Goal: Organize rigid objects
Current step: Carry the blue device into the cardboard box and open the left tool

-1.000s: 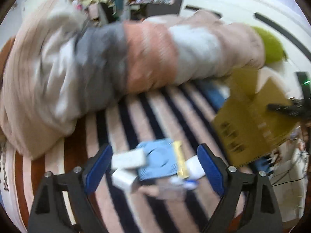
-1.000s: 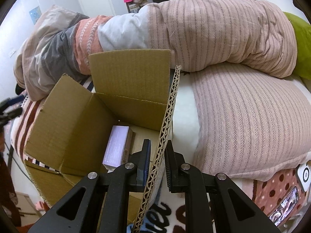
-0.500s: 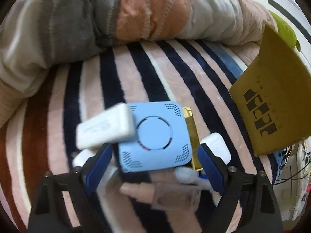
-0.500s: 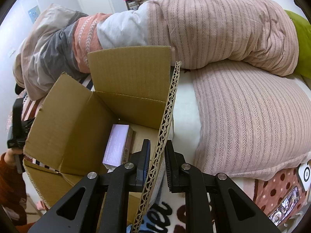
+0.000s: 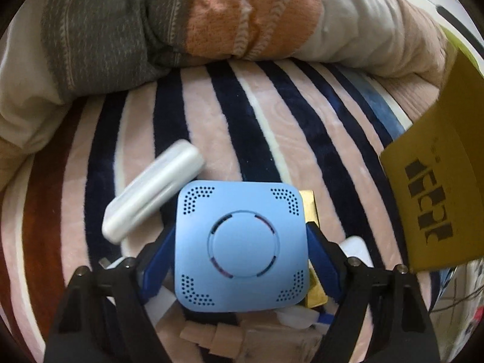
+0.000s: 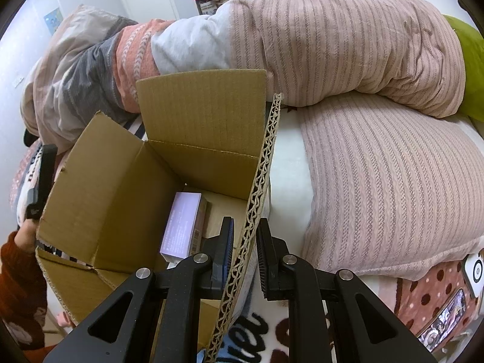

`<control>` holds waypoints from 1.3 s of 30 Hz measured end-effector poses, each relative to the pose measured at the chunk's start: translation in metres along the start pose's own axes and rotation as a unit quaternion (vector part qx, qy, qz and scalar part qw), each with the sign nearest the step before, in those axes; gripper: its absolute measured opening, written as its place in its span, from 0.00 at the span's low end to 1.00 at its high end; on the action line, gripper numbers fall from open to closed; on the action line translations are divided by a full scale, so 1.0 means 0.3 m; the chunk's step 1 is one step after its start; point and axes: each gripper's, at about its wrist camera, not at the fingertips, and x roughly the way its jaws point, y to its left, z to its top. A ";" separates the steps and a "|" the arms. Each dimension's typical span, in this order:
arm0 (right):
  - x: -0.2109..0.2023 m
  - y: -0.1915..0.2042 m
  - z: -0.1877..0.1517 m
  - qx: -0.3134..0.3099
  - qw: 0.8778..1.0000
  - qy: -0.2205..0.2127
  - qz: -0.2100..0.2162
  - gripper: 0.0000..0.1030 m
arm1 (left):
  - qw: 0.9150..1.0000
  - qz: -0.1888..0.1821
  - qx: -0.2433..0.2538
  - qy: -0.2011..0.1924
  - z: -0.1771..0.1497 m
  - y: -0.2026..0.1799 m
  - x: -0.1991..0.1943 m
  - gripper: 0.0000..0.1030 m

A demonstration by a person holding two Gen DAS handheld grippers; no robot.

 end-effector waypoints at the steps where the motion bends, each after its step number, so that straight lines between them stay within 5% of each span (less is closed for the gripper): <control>1: 0.000 0.000 0.000 0.000 1.000 0.000 0.000 0.10 | 1.000 0.002 0.001 0.000 -0.004 0.001 -0.004 0.78; 7: -0.002 0.001 0.000 0.000 1.000 0.000 -0.001 0.10 | 0.999 -0.040 -0.026 -0.018 -0.017 -0.014 -0.078 0.77; 16: -0.003 0.003 0.000 -0.001 1.000 0.001 -0.002 0.10 | 0.992 -0.047 0.002 -0.121 0.062 -0.115 -0.427 0.77; 21: -0.002 0.009 0.003 -0.001 1.000 0.001 -0.004 0.10 | 0.984 -0.071 0.051 -0.157 0.143 -0.297 -0.595 0.77; 29: -0.002 0.015 0.004 -0.002 1.000 0.001 -0.008 0.10 | 0.984 -0.119 0.097 -0.091 0.252 -0.603 -0.511 0.78; 39: -0.002 0.020 0.003 -0.009 1.000 0.002 -0.010 0.12 | 0.986 -0.109 0.129 -0.007 0.257 -0.774 -0.308 0.78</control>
